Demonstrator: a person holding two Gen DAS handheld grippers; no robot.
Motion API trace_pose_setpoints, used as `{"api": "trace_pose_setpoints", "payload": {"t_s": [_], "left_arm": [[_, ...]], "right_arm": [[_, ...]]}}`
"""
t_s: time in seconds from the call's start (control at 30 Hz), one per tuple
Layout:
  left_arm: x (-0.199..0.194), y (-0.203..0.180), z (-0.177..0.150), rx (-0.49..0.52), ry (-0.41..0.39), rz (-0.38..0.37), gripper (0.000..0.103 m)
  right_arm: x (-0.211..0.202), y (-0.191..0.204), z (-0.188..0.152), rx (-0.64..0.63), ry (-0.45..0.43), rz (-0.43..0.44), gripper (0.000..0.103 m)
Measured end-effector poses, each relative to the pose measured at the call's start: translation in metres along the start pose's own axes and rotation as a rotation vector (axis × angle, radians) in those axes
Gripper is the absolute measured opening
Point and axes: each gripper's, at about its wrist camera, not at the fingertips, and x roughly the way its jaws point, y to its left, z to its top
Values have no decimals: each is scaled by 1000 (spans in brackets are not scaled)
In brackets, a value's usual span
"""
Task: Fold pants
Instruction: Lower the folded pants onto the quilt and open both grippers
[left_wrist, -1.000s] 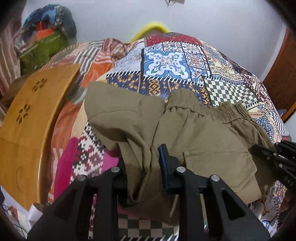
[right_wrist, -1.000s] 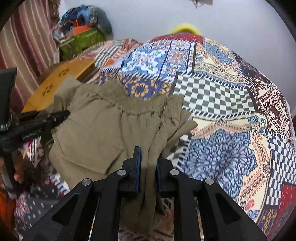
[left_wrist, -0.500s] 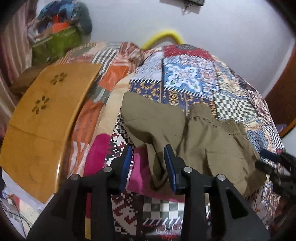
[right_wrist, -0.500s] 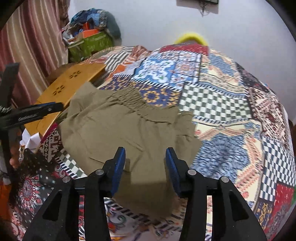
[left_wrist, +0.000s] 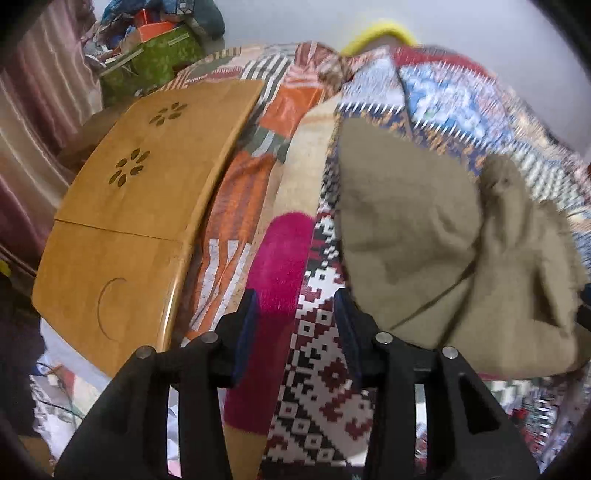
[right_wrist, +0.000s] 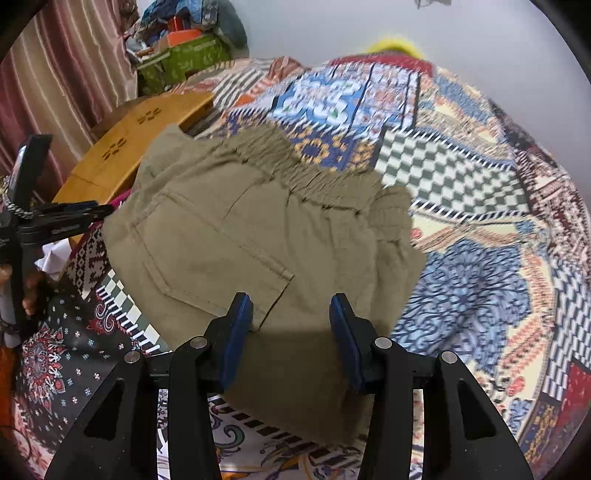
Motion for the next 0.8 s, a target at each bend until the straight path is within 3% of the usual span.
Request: {"api": "trace_pose_setpoints", "payload": {"t_s": [0.07,0.17,0.33,0.43,0.67,0.8], "left_arm": [[-16,-2,2,-3,-42,-50,43],[-30,-17,8,-10,-67,-102,54],[-53,-55,8,-5,-109,-218,54],[-81,-80,-1,40,-159,-225,54],[-194,-115,-31,119,-376,-272,54],[-265,-123,-53,128,-508,-285,60]], "right_arm": [[-10,-2,1,7,-39,-11,42],[-21,-11,7,47,-72,-6,42],[-47,-29,7,97,-121,1,42],[-69,-33,2,95,-161,-18,42],[-157,-26,-9,70,-327,-24,42],[-215,-12,-19,65,-440,2,42]]}}
